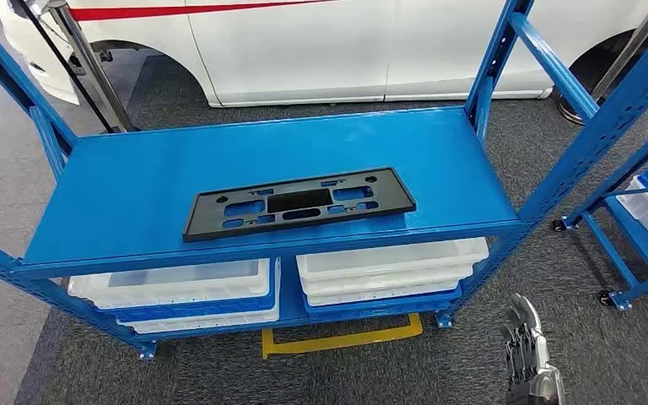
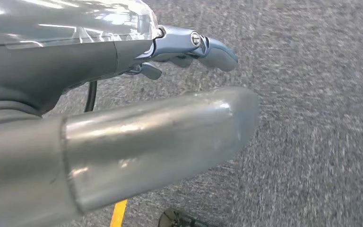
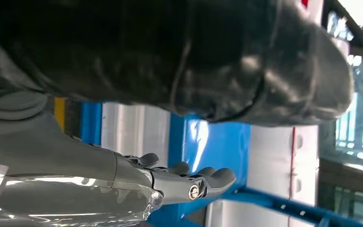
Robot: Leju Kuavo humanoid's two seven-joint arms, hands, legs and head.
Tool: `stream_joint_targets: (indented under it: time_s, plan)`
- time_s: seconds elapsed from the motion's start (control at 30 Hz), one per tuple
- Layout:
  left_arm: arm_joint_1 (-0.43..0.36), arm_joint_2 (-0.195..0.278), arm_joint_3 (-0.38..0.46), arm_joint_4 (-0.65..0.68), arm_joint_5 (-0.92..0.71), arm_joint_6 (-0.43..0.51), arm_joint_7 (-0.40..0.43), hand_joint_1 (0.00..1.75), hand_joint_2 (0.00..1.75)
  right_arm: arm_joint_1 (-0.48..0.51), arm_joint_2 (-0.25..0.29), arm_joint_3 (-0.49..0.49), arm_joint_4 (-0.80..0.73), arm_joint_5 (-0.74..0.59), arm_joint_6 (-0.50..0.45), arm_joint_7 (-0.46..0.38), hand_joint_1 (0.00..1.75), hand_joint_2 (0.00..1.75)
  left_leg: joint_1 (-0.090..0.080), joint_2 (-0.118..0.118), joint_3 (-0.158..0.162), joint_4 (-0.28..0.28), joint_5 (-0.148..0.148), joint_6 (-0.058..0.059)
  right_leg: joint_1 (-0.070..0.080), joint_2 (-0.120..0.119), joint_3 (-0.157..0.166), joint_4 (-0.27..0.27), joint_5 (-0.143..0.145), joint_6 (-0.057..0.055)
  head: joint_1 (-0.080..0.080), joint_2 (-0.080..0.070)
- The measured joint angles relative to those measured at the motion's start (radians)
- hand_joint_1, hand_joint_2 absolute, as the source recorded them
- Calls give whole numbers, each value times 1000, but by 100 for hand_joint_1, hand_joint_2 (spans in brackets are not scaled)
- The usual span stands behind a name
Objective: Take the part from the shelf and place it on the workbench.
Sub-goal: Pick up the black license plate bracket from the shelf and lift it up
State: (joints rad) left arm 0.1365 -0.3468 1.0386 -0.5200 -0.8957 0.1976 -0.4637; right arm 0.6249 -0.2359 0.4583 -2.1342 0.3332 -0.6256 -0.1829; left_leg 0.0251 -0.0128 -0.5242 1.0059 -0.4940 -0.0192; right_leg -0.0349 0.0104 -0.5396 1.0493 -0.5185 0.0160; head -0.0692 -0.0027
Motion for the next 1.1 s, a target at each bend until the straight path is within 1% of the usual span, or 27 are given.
stream_joint_targets:
  time_s: [0.07,0.1,0.13,0.2,0.23,0.27,0.3,0.33,0.4,0.43,0.47,0.53,0.57,0.6,0.63,0.67,0.7,0.73,0.77,0.8,0.83,0.87,0.9,0.93,1.0,1.07,1.1]
  plan:
    - [3,0,-7,-2,7,0,4,0,0,-3,-11,16,1,14,-13,15,0,0,2,2,-4,14,-12,-3,-1,-6,0,-2,2,-9,0,0]
    - [7,0,-14,-5,15,0,8,0,0,-7,-22,32,1,27,-27,30,0,0,4,3,-16,43,-33,-5,0,-12,-1,-4,4,-16,0,0]
    - [9,0,-22,-9,23,-1,12,0,0,-12,-33,49,2,36,-40,44,0,0,4,5,-38,92,-64,-5,1,-19,-3,-5,4,-22,0,0]
    - [17,0,-39,-19,41,-2,22,0,0,-26,-54,85,3,48,-60,69,0,0,3,7,-102,228,-131,-5,8,-35,-5,-5,4,-28,0,0]
    - [21,0,-47,-23,48,-4,25,0,0,-33,-62,101,5,51,-66,77,0,0,2,7,-125,279,-147,-3,11,-43,-5,-4,3,-30,0,0]
    - [25,0,-55,-26,52,-4,28,0,0,-39,-70,113,6,52,-68,83,0,0,1,8,-133,296,-142,0,15,-51,-5,-4,2,-32,0,0]
    - [28,0,-61,-28,54,-5,29,0,0,-44,-75,122,8,53,-70,87,0,0,-1,10,-121,272,-118,5,18,-60,-2,-4,1,-33,0,0]
    - [31,0,-66,-30,55,-5,30,0,0,-48,-80,128,9,54,-72,90,0,0,-4,16,-93,215,-82,13,21,-68,1,-4,-1,-33,0,0]
    - [34,0,-76,-37,62,-5,34,0,0,-56,-89,141,10,57,-74,95,0,0,-16,49,-30,83,-29,29,25,-85,7,-4,-5,-31,0,0]
    - [35,0,-83,-42,67,-5,37,0,0,-58,-94,147,10,59,-74,99,0,0,-22,63,-11,43,-17,35,26,-92,9,-4,-6,-27,0,0]
    - [37,0,-91,-47,74,-5,40,0,0,-60,-99,154,11,61,-75,102,0,0,-27,70,-5,24,-16,38,27,-99,10,-5,-6,-22,0,0]
    - [47,-2,-110,-57,93,-5,48,0,0,-60,-106,162,11,70,-75,109,0,0,-30,58,-6,17,-12,43,27,-108,13,-9,-5,-10,0,0]
    - [55,-3,-120,-62,107,-4,55,0,0,-61,-108,164,11,76,-76,112,0,0,-27,53,-4,10,-8,47,26,-102,15,-7,-8,-5,0,0]
    - [62,-4,-133,-69,123,-4,64,0,0,-61,-109,165,11,83,-76,114,0,0,-24,49,-2,3,-3,52,25,-85,12,5,-20,0,0,0]
    - [69,-6,-148,-77,140,-4,74,0,0,-60,-110,165,11,91,-76,118,0,0,-21,46,0,-3,2,57,24,-63,-2,38,-44,4,1,0]
    - [75,-7,-167,-87,159,-3,85,0,0,-59,-110,165,11,102,-76,125,0,44,-21,44,1,-5,4,60,22,-39,-27,90,-75,7,1,0]
    - [82,-7,-187,-99,179,-2,98,0,0,-57,-110,165,12,119,-76,135,0,87,-21,41,-2,-5,6,63,21,-25,-59,155,-108,9,1,0]
    - [90,-7,-209,-110,196,-1,109,0,0,-55,-110,165,13,138,-76,147,0,131,-22,37,-3,-5,6,65,21,-19,-88,214,-130,11,1,0]
    - [99,-8,-229,-121,212,0,121,0,0,-53,-110,164,14,156,-76,158,0,175,-23,33,-4,-4,6,65,21,-16,-107,248,-134,12,1,0]
    - [107,-8,-250,-133,226,1,131,0,0,-52,-110,164,16,172,-76,168,0,175,-24,29,-3,-3,5,65,21,-16,-107,245,-116,12,1,0]
    - [116,-9,-268,-143,237,2,141,0,0,-50,-110,164,17,186,-76,178,0,175,-24,25,0,-2,3,65,21,-16,-89,204,-82,10,1,0]
    - [123,-9,-286,-154,246,3,149,0,0,-49,-110,164,19,199,-76,189,0,175,-24,21,3,-1,1,63,21,-15,-58,137,-42,7,1,0]
    - [130,-10,-305,-165,253,3,157,0,0,-48,-110,164,20,213,-76,201,0,175,-26,18,4,2,-2,60,23,-13,-28,70,-13,2,1,0]
    - [136,-11,-321,-175,259,4,164,0,0,-47,-110,164,21,229,-76,214,0,175,-28,15,4,5,-4,56,25,-12,-6,22,4,-2,1,0]
    - [148,-12,-350,-194,266,4,175,0,0,-45,-110,163,24,262,-76,238,0,175,-30,11,0,8,-6,47,29,-10,4,-12,6,-10,1,0]
    - [157,-13,-368,-209,266,4,182,0,0,-45,-108,163,27,303,-76,265,0,175,-30,10,-2,10,-9,37,26,-11,4,-18,10,-18,1,0]
    - [159,-13,-374,-214,264,4,183,0,0,-46,-106,162,29,332,-76,281,0,175,-29,10,-6,22,-19,32,23,-12,5,-22,13,-24,1,0]
